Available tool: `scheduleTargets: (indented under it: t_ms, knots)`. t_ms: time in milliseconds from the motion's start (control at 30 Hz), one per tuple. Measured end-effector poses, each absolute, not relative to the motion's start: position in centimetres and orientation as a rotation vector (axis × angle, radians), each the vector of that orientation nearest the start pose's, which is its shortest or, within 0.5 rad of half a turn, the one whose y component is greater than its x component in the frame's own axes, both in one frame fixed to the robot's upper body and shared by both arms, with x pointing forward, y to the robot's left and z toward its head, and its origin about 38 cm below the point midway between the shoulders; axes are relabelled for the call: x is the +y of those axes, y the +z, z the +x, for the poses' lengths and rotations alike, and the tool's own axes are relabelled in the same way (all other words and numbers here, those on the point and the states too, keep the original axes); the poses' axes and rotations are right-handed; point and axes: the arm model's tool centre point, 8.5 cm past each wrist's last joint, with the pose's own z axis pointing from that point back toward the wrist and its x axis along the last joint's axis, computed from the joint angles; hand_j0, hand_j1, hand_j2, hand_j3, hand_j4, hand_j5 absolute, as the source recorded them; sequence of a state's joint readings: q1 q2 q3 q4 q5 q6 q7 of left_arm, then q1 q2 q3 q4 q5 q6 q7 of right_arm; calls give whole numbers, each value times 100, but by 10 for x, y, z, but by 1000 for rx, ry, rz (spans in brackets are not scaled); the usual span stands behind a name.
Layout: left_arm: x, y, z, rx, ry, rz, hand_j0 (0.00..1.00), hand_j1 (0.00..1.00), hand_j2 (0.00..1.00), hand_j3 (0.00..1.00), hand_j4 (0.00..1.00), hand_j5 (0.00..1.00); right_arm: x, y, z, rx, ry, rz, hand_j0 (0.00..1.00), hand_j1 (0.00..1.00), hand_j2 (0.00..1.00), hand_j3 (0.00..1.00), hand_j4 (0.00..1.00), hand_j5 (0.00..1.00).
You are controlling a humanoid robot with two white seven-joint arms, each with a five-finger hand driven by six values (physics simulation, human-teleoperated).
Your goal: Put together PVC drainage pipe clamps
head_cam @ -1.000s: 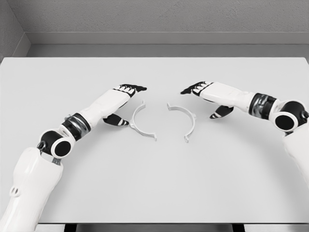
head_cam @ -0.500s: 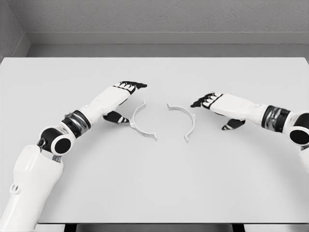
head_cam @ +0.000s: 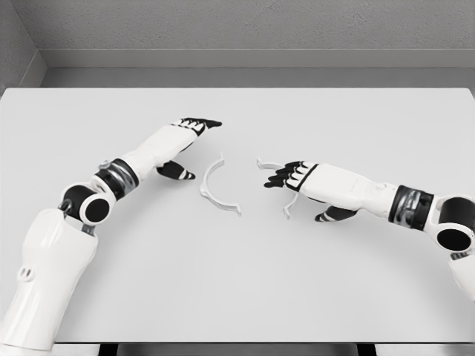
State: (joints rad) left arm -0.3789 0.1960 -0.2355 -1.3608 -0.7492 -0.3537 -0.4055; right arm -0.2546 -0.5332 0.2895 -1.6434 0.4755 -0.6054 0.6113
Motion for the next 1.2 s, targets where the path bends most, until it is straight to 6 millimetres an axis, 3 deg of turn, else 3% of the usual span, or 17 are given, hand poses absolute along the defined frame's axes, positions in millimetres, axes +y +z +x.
scheduleTargets:
  t_ms: [267, 900, 1200]
  knots:
    - [175, 125, 450, -1607, -1486, 379, 100, 100, 100, 100, 100, 100, -226, 155, 374, -1655, 1901, -190, 100, 100, 100, 100, 100, 100]
    - [162, 125, 452, -1616, -1490, 363, 100, 100, 100, 100, 100, 100, -217, 128, 388, -1605, 1786, -135, 100, 100, 100, 100, 100, 100]
    - [149, 126, 450, -1633, -1495, 350, 100, 100, 100, 100, 100, 100, -213, 132, 394, -1622, 1775, -139, 100, 100, 100, 100, 100, 100]
